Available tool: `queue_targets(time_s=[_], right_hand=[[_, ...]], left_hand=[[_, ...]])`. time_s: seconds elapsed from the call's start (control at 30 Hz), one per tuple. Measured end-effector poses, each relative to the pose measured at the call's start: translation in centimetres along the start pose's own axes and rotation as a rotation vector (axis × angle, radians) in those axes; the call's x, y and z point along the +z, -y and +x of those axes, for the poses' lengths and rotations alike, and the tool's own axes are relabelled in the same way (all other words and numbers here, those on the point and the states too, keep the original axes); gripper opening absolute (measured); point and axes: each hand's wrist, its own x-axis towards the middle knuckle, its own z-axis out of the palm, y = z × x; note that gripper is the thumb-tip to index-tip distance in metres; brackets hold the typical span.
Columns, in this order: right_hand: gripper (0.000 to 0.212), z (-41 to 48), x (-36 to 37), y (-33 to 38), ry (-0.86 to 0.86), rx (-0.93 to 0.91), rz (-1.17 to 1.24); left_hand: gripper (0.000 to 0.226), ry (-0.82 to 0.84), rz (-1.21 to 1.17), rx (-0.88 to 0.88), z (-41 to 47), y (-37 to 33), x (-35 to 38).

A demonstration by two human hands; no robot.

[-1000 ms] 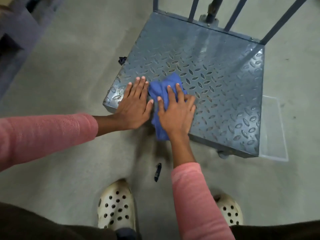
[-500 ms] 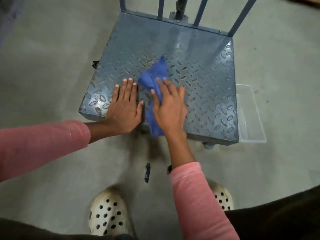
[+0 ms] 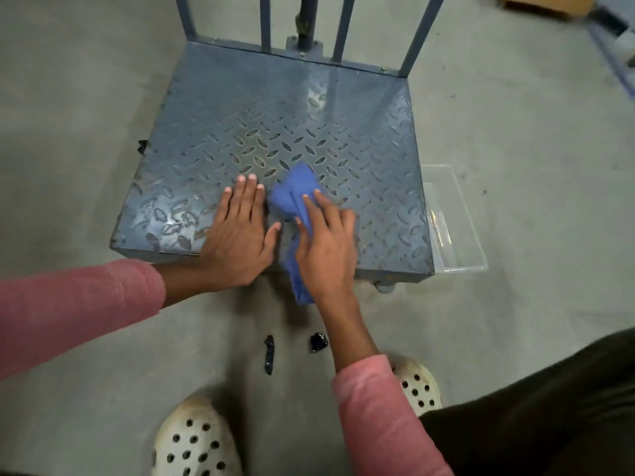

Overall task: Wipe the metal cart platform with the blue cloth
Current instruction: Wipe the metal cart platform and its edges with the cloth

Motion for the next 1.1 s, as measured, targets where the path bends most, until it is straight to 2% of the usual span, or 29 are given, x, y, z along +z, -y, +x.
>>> queue_targets(time_s=[0.07,0.13,0.3,0.37,0.4,0.43,0.53,0.6,0.7,0.8,0.97,1.1], right_hand=[[0.042,0.2,0.4,-0.3,0.068,-0.072,-0.005],[0.043,0.4,-0.2,-3.3,0.015,-0.015,-0.034],[0.052,0.5,-5.2,-12.5,-0.241,0.44,-0.065],[0.048,0.9,-6.5,-13.2,-0.302,0.616,-0.008],[0.045,1.2,-6.6,-12.7,-0.325,0.627,0.014],[0.041,1.6,-6.4,-11.5,-0.352,0.568,0.038],[0.04,3.0,-4.4,-5.4,-0.334,0.168,0.151],[0.044,3.7,-2.6,-0.5,-0.179,-0.083,0.246],[0.041,3.9,0.5,4.9,0.142,-0.326,0.285],[0.035,3.2,3.3,6.8,0.353,-0.363,0.146],[0.04,4.4,5.1,7.5,0.451,-0.422,0.076],[0.05,7.0,7.2,9.8,0.536,-0.462,0.064]], left_hand=[[0.075,-0.007,-0.023,0.035,0.2,-1.0,0.1],[0.078,0.022,-0.019,0.048,0.1,-1.6,0.2],[0.084,0.087,-0.008,0.069,-0.1,-0.9,-0.3],[0.089,0.106,-0.027,0.063,-0.1,-0.8,-0.5],[0.091,0.119,-0.044,0.046,-0.3,-0.6,-0.7],[0.093,0.13,-0.062,0.023,-0.5,-0.2,-1.0],[0.092,0.109,-0.072,-0.035,-1.9,2.4,-2.3],[0.087,0.035,-0.078,-0.066,-3.7,5.3,-3.0],[0.082,-0.027,-0.089,-0.178,-6.7,9.8,-3.0],[0.08,-0.031,-0.06,-0.175,-9.4,12.1,-2.3],[0.068,-0.105,0.007,-0.2,-10.0,10.7,-1.7],[0.065,-0.088,-0.002,-0.166,-9.3,10.4,-1.9]])
